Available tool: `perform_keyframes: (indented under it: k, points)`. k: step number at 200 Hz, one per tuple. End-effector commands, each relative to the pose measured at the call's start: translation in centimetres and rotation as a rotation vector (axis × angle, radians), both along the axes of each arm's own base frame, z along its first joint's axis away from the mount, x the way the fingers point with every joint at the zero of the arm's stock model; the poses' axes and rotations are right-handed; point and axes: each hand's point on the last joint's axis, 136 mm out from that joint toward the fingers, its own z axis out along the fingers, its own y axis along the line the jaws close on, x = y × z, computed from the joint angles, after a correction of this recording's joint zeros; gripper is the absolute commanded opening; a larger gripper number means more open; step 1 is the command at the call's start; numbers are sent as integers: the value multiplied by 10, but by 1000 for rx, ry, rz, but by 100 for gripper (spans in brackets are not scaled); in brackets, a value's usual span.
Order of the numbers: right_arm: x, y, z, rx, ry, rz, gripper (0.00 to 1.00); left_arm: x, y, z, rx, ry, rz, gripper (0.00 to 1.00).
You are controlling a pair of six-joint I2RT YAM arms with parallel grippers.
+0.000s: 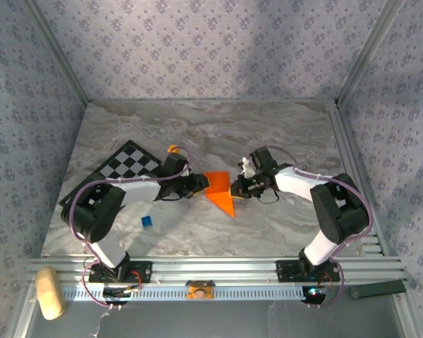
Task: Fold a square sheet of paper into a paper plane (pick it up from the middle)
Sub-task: Fourth fold the wing at the center of the table.
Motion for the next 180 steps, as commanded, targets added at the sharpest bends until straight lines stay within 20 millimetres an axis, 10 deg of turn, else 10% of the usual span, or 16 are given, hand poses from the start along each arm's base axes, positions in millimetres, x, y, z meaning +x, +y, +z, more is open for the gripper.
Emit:
perform_keyframes:
  k: [1,62,180]
  points:
    - [-2,0,8,36,-12,10,5,8,-9,6,-41,3,-9,42]
    - [-3,-3,7,41,-9,0,4,11,-12,-2,-47,19,-3,41]
    - [-3,-10,-1,9,-1,-21,8,21,-21,6,-80,1,-3,8]
